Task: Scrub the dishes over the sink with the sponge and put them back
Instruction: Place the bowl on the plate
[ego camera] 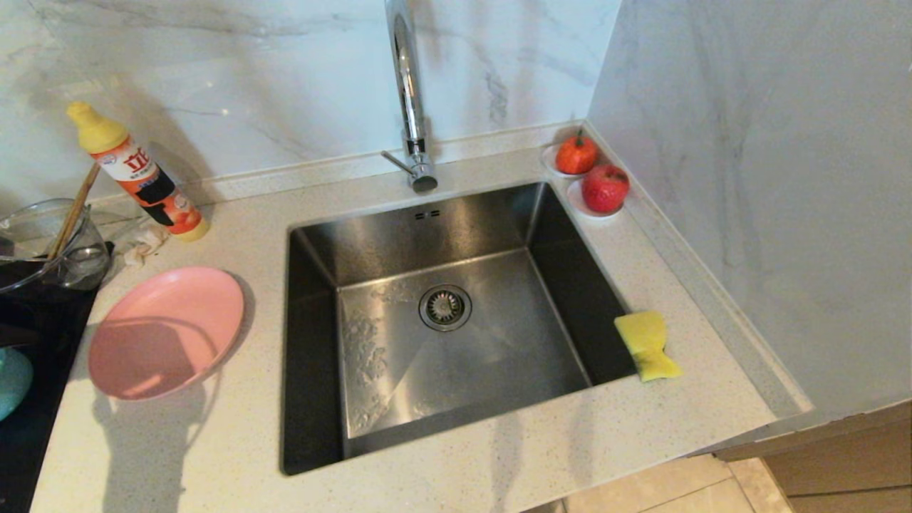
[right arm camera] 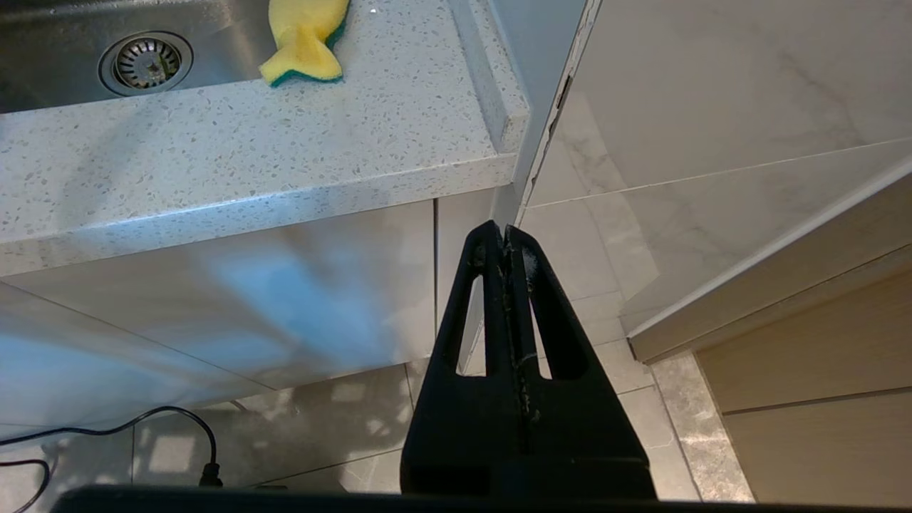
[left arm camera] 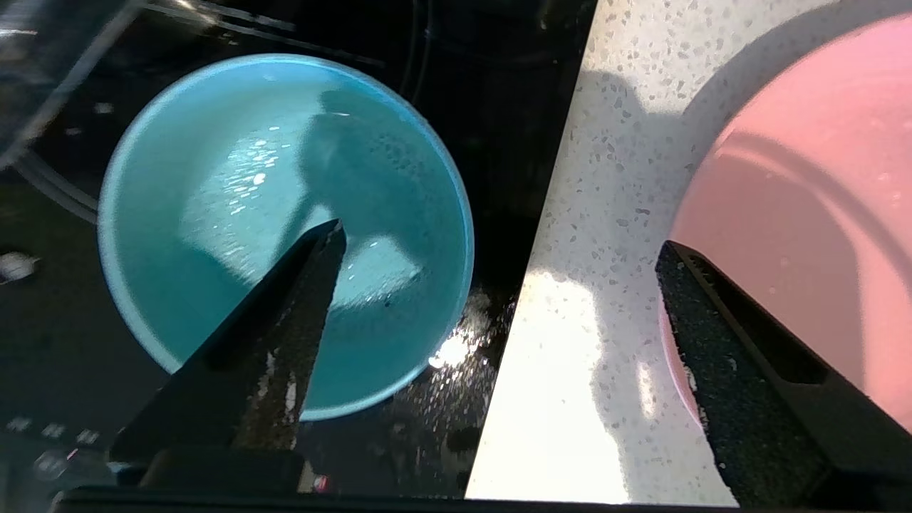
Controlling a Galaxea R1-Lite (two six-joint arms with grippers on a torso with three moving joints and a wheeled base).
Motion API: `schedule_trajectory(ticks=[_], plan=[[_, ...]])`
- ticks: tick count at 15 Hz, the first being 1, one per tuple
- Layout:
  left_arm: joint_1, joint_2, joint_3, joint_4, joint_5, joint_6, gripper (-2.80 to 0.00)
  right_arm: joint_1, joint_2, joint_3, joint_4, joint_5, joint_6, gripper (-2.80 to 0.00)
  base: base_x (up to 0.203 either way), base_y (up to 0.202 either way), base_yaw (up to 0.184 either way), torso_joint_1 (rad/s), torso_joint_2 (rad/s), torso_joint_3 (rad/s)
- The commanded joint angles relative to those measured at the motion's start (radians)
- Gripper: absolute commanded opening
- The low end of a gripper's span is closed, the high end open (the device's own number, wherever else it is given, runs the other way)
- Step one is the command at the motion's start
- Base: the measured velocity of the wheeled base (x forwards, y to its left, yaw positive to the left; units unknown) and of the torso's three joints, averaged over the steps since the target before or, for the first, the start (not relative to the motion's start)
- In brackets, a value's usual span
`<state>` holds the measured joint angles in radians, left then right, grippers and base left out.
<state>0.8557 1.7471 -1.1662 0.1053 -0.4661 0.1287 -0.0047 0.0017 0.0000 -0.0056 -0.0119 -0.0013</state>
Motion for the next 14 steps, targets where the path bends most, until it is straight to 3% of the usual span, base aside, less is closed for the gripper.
schedule_trajectory(ticks=[1, 4, 7, 10, 14], plan=[[0.001, 0.039, -0.02, 0.0, -0.015, 0.005, 0.0, 0.0, 0.001, 0.0, -0.001, 0.0, 0.0, -2.8, 0.0, 0.0, 0.0, 0.0, 0.0, 0.0], [0.001, 0.071, -0.085, 0.002, -0.082, 0.006, 0.0, 0.0, 0.0, 0.0, -0.001, -0.001, 0.0, -2.8, 0.0, 0.0, 0.0, 0.0, 0.0, 0.0], [0.0, 0.109, -0.145, 0.002, -0.086, 0.014, 0.0, 0.0, 0.001, 0.0, -0.001, 0.0, 0.0, -2.8, 0.0, 0.0, 0.0, 0.0, 0.0, 0.0], [-0.001, 0.14, -0.148, 0.012, -0.08, 0.081, 0.0, 0.0, 0.0, 0.0, -0.001, 0.0, 0.0, -2.8, 0.0, 0.0, 0.0, 0.0, 0.0, 0.0], [-0.013, 0.167, -0.147, 0.026, -0.08, 0.09, 0.0, 0.0, 0.0, 0.0, -0.001, 0.0, 0.0, -2.8, 0.0, 0.0, 0.0, 0.0, 0.0, 0.0]])
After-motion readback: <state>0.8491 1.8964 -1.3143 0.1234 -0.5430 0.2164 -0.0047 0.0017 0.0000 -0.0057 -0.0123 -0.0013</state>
